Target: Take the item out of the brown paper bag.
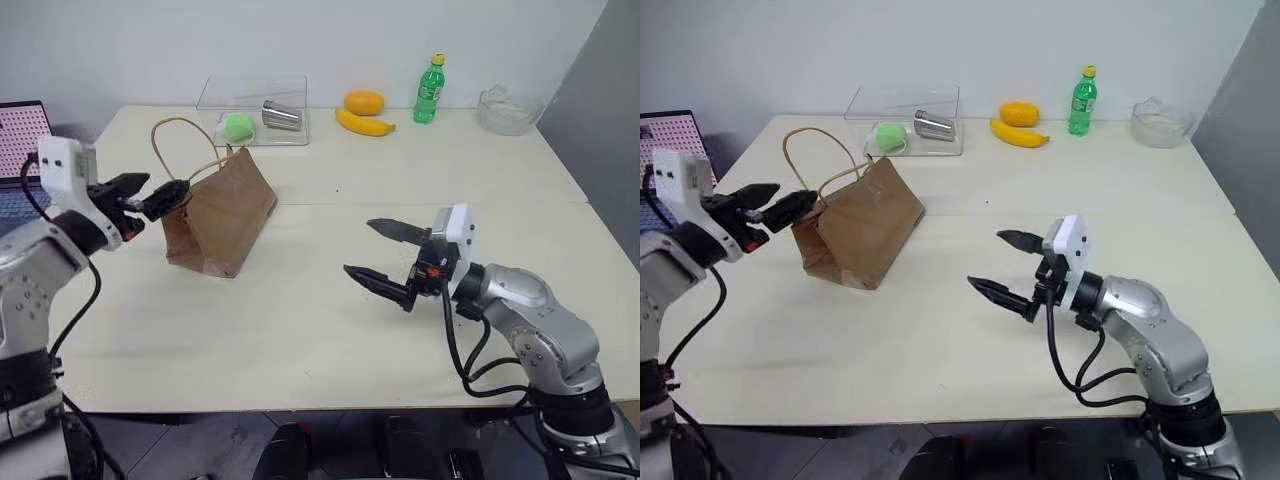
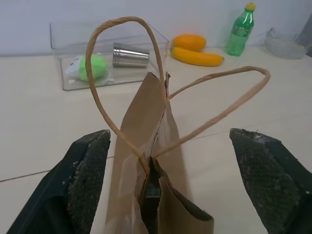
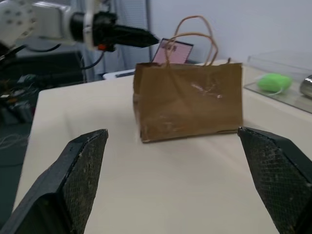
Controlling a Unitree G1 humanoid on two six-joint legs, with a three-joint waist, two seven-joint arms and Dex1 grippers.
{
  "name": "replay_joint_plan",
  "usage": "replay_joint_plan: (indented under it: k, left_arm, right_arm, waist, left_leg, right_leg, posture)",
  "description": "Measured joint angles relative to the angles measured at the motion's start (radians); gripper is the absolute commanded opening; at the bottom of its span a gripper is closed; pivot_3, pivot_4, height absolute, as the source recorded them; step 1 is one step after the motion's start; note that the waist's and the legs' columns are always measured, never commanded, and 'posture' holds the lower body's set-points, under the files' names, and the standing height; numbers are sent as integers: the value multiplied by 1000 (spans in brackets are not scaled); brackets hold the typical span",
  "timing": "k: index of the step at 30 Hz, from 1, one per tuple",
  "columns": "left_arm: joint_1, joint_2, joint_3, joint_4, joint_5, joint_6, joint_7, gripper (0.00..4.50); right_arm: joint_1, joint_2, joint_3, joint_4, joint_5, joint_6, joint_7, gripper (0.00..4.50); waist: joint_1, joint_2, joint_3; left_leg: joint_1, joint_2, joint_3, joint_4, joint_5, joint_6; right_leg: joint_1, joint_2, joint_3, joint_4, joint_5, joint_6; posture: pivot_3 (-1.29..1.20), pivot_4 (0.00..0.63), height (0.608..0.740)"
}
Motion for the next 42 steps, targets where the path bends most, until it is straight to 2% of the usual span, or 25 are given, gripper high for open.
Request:
replay_joint_plan:
  k: [4, 8, 13, 23, 35, 42]
  left_arm:
    - [-80, 13, -77, 114, 44, 3, -56, 4123]
    - [-140, 30, -145, 223, 114, -67, -137, 4123]
    - [-165, 35, -148, 286, 167, -143, -176, 4123]
    - [-177, 20, -137, 389, 182, -144, -198, 4123]
    - [-378, -34, -190, 624, 270, -270, -285, 4123]
    - [-477, -36, -207, 716, 312, -345, -336, 4123]
  right_arm:
    - [-14, -20, 1, -10, 1, 15, 9, 4500]
    - [-18, -28, 1, -14, 1, 21, 9, 4500]
    - [-14, -39, 1, -37, 1, 24, 9, 4500]
    - [-10, -42, 1, -46, 1, 37, 6, 4500]
    - [-28, -41, 0, -57, 14, 66, -1, 4500]
    - [-113, -23, -61, -91, 161, 105, -13, 4500]
  waist:
    - [0, 0, 0]
    - [0, 0, 0]
    - [0, -1, 0]
    - [0, -1, 0]
    - [0, -1, 1]
    - [-6, -2, 1]
  left_leg:
    - [0, 0, 0, 0, 0, 0]
    - [-1, 0, 0, 0, 0, 0]
    - [-1, 0, 0, 0, 0, 0]
    - [-1, 0, 0, 0, 0, 0]
    - [-2, 0, 0, 0, 0, 0]
    - [-1, 0, 0, 0, 0, 0]
  right_leg:
    - [-1, 0, 0, 0, 0, 0]
    - [-1, 0, 0, 0, 0, 0]
    - [-1, 0, 0, 0, 0, 0]
    - [-1, 0, 0, 0, 0, 0]
    - [-2, 0, 0, 1, 0, 0]
    - [-2, 0, 0, 1, 0, 0]
  posture:
    - [0, 150, 740]
    - [0, 150, 740]
    - [0, 150, 740]
    - [0, 150, 740]
    - [0, 150, 740]
    - [0, 150, 740]
